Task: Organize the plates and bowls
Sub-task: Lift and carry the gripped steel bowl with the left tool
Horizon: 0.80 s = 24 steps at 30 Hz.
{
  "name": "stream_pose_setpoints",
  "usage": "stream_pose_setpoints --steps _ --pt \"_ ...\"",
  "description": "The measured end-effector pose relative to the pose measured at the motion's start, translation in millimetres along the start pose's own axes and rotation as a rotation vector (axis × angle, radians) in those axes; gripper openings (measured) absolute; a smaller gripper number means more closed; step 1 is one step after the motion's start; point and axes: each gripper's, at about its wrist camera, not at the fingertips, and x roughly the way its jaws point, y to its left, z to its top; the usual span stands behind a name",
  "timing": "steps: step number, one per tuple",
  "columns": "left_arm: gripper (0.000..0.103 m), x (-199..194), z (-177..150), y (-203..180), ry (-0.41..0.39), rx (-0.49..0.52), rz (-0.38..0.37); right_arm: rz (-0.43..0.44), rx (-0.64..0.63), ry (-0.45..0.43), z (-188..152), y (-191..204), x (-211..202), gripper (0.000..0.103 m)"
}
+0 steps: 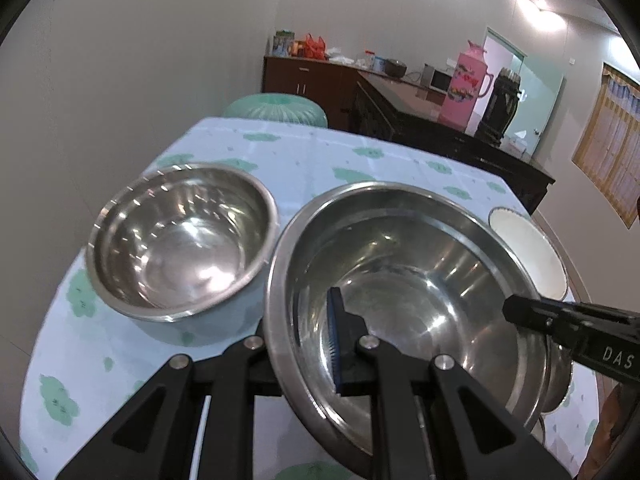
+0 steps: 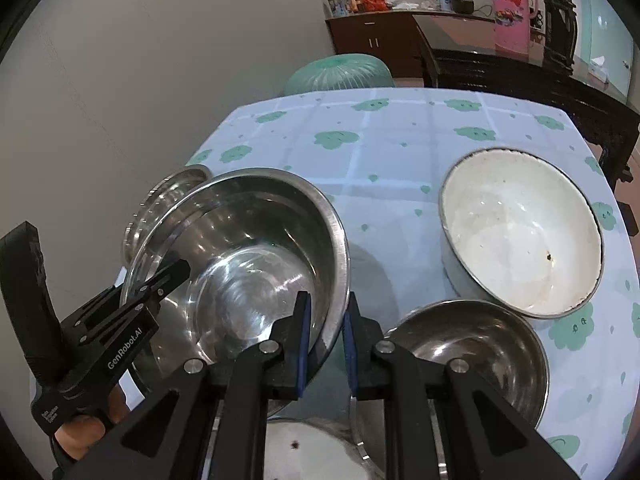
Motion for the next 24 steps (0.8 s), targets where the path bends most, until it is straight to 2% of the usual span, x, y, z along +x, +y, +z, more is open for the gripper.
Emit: stream_pose_setpoints --steps 5,12,18,24 --pt "0.011 -20 13 23 -0.058 -0.011 0.036 0.034 -0.024 -0.022 7 29 -6 0.018" --pt "0.011 -29 30 72 -0.095 -0.042 0.093 0.115 -0.021 -0.052 21 75 7 0.018" --pt "0.011 -28 46 116 -0.121 -0.099 0.127 0.167 -0.029 -0.074 39 115 24 0.018" --pt "0.011 -11 59 140 -0.134 -0.114 0.158 0.173 -0.006 -0.058 52 136 57 0.018"
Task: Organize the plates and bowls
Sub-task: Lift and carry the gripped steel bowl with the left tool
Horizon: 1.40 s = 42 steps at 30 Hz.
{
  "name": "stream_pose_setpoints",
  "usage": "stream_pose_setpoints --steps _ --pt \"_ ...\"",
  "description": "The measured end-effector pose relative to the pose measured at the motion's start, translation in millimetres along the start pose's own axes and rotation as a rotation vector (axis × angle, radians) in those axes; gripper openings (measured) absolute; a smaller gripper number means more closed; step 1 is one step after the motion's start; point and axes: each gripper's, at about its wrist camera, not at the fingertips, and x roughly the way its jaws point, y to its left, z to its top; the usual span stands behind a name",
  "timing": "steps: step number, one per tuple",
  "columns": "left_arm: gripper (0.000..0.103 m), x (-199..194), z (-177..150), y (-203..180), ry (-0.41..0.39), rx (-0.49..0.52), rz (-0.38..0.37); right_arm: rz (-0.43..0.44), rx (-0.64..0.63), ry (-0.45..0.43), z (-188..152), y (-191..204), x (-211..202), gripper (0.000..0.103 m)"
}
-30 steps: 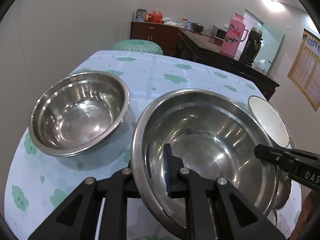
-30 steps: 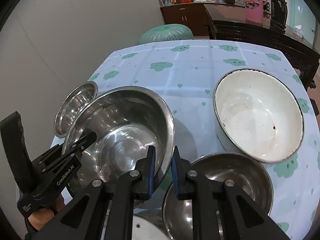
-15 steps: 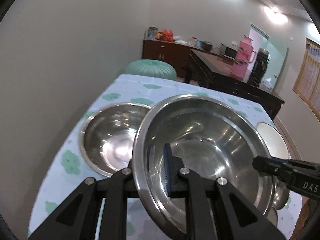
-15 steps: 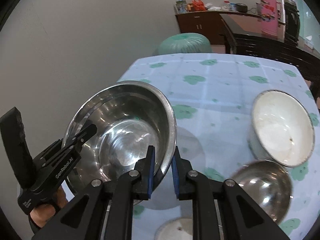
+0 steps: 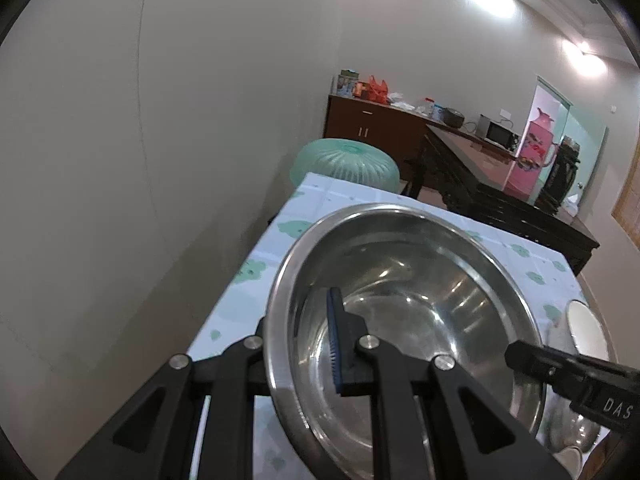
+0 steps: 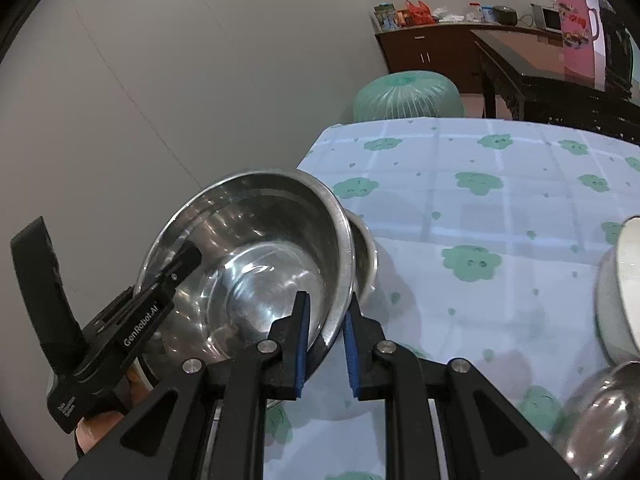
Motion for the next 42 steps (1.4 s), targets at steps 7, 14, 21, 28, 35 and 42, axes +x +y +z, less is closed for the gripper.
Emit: stream_pose_setpoints --steps 7,14,21,28,35,42 --pt "0.011 39 -2 12 0.063 -0.051 0.003 -0.030 0.015 0.031 7 3 36 0.018" --pt "0.011 63 -7 11 0.095 -0.045 0.006 -0.074 0.025 0.044 9 -1 53 0.018" --pt "0.011 65 -8 8 0.082 -0.020 0.038 -0.107 0.023 0.064 6 -4 66 0.018" --pt "0.011 67 -11 2 0.054 0.021 0.074 -0.150 -0.002 0.052 4 1 66 0.018" --pt "0.011 69 -14 -7 0.075 0.070 0.066 -0.206 -0.011 0.052 4 -3 62 0.018" --pt "0.011 73 -16 -11 0.079 0.108 0.077 -0.222 0.011 0.071 3 -9 68 0.019"
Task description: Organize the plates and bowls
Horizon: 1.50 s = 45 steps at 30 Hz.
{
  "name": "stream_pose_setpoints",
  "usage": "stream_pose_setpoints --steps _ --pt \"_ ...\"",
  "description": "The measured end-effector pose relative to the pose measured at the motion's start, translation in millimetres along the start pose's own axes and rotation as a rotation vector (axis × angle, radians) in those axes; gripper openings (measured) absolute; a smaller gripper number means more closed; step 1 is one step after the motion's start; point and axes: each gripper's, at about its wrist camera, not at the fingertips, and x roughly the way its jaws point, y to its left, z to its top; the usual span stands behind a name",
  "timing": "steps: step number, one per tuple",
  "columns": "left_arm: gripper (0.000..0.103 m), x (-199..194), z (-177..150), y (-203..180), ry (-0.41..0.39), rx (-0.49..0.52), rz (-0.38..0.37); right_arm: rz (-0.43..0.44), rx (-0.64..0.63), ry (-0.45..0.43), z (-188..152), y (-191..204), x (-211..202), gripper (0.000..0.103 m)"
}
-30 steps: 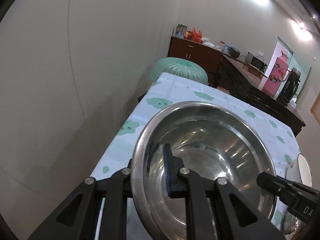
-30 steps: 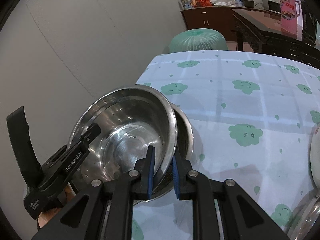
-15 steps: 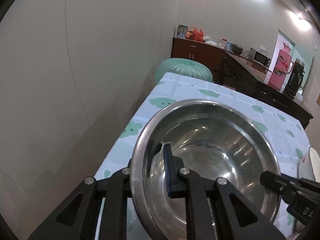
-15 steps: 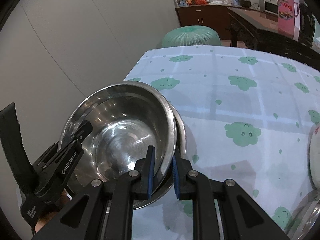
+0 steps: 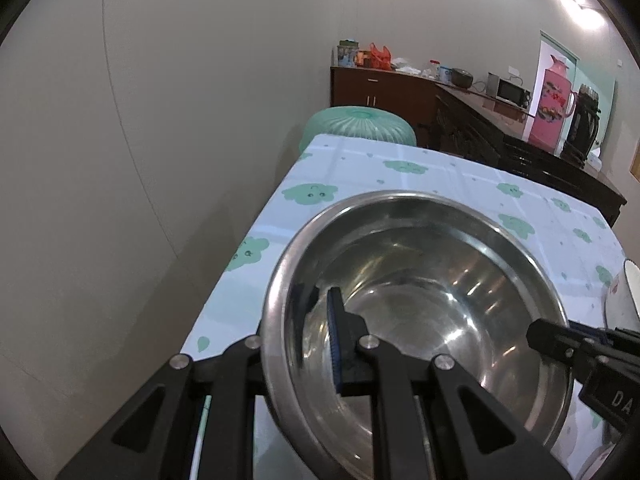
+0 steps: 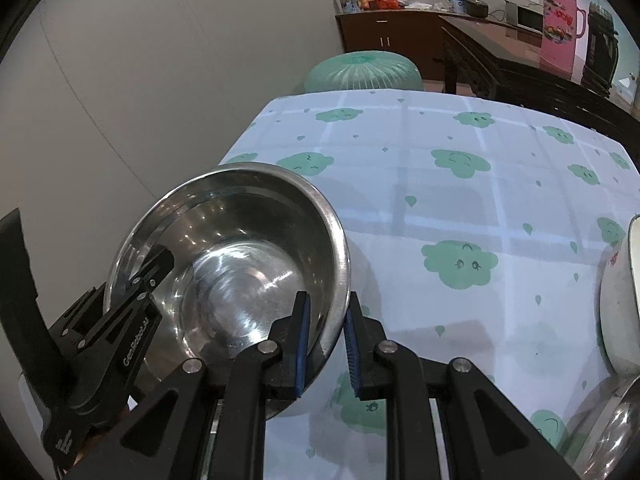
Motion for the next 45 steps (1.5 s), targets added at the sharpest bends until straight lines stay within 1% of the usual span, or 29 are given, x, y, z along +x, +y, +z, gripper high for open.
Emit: stream_pose_setpoints --steps 6,9,10,11,14,17,18,19,20,21,22,24,26,28,30,33,36,39,42,45 --pt "0.012 -5 -2 -2 -0.007 0.021 0.014 0.014 0.013 0.019 -3 1 7 0.024" --pt "0.013 -10 -2 -2 -0.024 0.031 0.033 0.010 0.007 0.026 -5 3 11 0.028" --pt "0.017 -12 -1 -2 -0.037 0.035 0.054 0.003 0.000 0.025 -5 4 12 0.028" --pt "0.017 -13 -1 -2 -0.042 0.039 0.067 -0.002 -0.004 0.022 -6 4 12 0.028" --pt "0.017 -11 -1 2 -0.037 0.029 0.071 -0.011 0.001 0.015 -7 3 13 0.032" --pt "0.018 -14 1 8 -0.046 0.017 0.080 -0.011 -0.006 0.003 -7 3 13 0.033" --pt "0.021 -18 2 8 -0.071 0.023 0.095 -0.016 -0.007 -0.001 -7 3 13 0.033" --pt "0.030 -24 3 7 -0.101 0.034 0.118 -0.020 -0.007 -0.006 -7 3 12 0.033" --pt "0.036 -30 4 8 -0.130 0.042 0.139 -0.022 -0.007 -0.004 -7 3 12 0.033" --pt "0.051 -35 5 8 -0.152 0.045 0.152 -0.026 -0.008 0.001 -7 4 12 0.033" --pt "0.061 -40 6 9 -0.177 0.047 0.168 -0.034 -0.010 0.003 -8 5 12 0.033" --pt "0.062 -46 7 13 -0.210 0.051 0.209 -0.059 -0.020 0.004 -8 6 11 0.034" --pt "0.062 -45 7 17 -0.205 0.041 0.214 -0.078 -0.027 0.001 -9 5 11 0.041" --pt "0.062 -39 7 21 -0.180 0.027 0.213 -0.118 -0.047 -0.010 -9 4 11 0.056" --pt "0.062 -33 5 22 -0.159 0.023 0.204 -0.139 -0.058 -0.022 -8 0 11 0.064" --pt "0.062 -29 -1 20 -0.134 0.019 0.179 -0.115 -0.016 -0.028 -8 -8 11 0.066" --pt "0.062 -28 -6 14 -0.131 0.032 0.179 -0.082 0.006 -0.105 -11 -7 -5 0.066" --pt "0.062 -30 -12 8 -0.129 0.043 0.176 -0.059 0.014 -0.155 -15 -1 -20 0.066" --pt "0.062 -31 -17 2 -0.132 0.058 0.177 -0.031 0.020 -0.215 -26 5 -34 0.066" --pt "0.062 -35 -22 -1 -0.140 0.062 0.175 -0.023 0.017 -0.268 -37 9 -44 0.066"
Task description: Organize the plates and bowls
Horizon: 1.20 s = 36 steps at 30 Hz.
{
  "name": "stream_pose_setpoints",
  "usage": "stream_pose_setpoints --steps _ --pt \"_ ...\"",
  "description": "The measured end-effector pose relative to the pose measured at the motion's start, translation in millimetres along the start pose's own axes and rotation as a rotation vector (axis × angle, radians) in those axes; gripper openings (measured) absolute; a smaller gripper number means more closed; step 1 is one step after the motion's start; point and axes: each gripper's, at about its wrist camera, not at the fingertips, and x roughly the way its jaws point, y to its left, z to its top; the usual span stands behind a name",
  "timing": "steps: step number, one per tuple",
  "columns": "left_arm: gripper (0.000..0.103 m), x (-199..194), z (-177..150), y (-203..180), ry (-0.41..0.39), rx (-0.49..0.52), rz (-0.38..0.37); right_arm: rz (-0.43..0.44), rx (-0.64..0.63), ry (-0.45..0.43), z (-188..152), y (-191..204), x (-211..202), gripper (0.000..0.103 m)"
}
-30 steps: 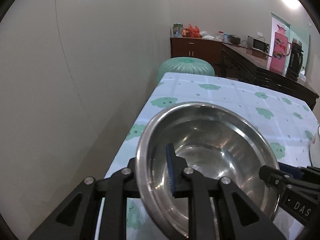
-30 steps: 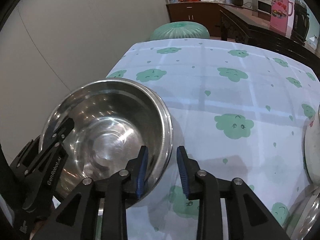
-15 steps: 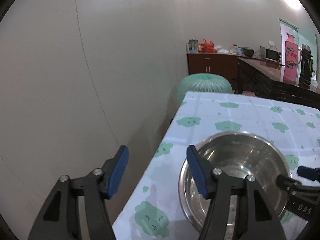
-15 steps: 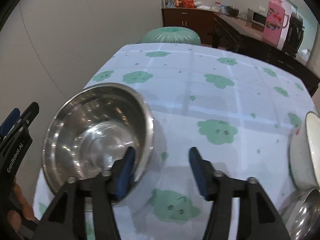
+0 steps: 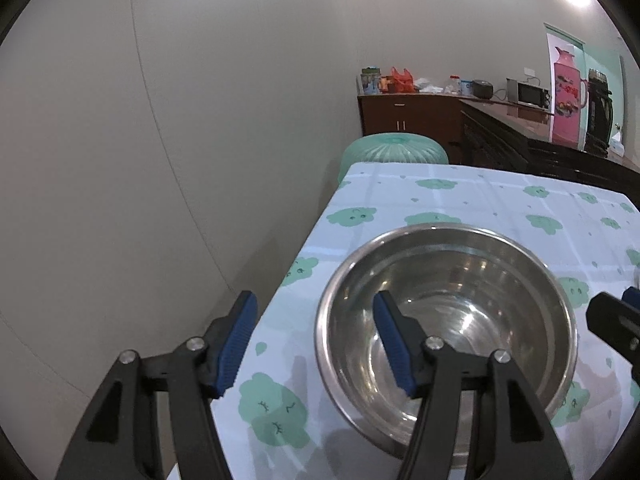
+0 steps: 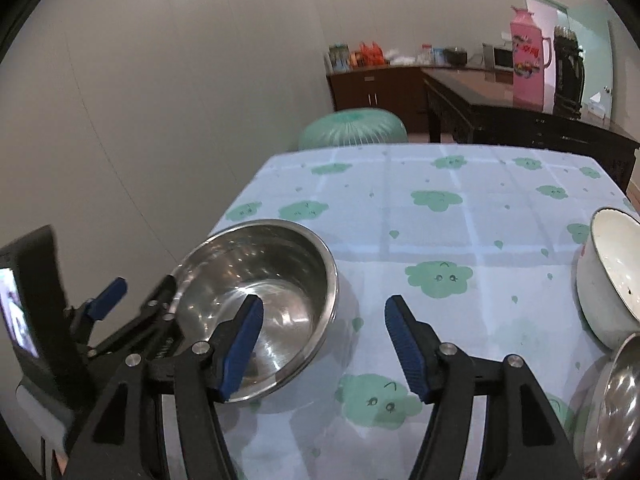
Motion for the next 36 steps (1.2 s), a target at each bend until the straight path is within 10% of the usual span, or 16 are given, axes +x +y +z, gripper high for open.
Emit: stream_pose_setpoints --steps 36 --pt "0.062 -67 -48 -12 -0.124 -0.125 -0.105 -0.082 -0.052 -0.403 -92 -21 -99 0.066"
